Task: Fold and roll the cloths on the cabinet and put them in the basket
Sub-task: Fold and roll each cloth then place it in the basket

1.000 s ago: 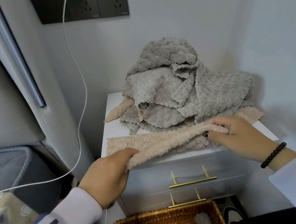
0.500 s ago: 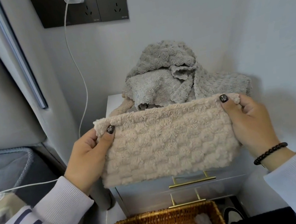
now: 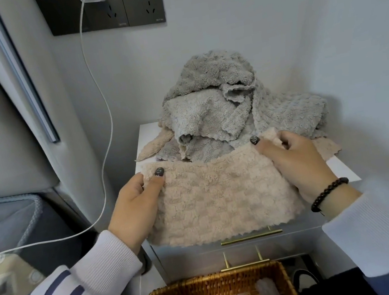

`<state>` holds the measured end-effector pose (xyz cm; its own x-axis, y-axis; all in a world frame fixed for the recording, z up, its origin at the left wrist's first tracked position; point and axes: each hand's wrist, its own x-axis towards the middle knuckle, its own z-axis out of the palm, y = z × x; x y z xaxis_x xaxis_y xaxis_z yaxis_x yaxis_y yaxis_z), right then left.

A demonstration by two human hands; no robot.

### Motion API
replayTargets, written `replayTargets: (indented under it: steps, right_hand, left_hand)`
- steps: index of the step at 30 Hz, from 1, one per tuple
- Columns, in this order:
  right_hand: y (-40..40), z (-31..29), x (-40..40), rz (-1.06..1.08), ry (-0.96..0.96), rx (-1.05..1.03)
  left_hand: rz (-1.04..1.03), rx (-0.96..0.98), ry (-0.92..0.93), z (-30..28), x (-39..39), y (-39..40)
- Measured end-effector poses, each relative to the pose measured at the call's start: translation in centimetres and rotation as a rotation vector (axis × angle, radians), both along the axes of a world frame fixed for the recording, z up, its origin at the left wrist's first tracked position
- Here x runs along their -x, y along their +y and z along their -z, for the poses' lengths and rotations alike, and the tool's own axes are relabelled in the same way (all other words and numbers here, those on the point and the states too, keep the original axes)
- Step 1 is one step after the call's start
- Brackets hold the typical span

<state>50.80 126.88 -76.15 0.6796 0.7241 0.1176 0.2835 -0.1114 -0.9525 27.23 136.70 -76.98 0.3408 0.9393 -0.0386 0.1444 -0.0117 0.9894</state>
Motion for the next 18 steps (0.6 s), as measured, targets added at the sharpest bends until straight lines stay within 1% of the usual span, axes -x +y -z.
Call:
replayTargets:
  steps: [2, 6, 9, 11, 14, 18]
  right_hand:
    - [-0.2, -1.0, 1.2, -0.076, 0.112, -0.044]
    - [-0.1, -1.6, 2.7, -0.244, 0.243, -0.113]
    - [0.2, -1.5, 4.0, -0.321, 0.165, -0.107]
    - [0.5, -1.4, 4.8, -0.346, 0.099, -0.081]
    - [1.0, -1.2, 5.5, -0.311, 0.045, -0.055]
    - [1.2, -1.3, 5.7, -0.239, 0.067, -0.072]
  left_hand:
    - [0.067, 0.000, -0.008, -0.6, -0.4, -0.6]
    - [0.121, -0.027, -0.017, -1.1, -1.8, -1.6]
    - [0.159, -0.036, -0.043, -1.2, -2.8, -1.8]
    - [0.171, -0.001, -0.071, -1.3, -3.3, -1.7]
    - [0.166, 0.055, -0.092, -1.4, -4.0, -1.6]
    - [0.191, 0.099, -0.076, -1.3, -4.5, -1.5]
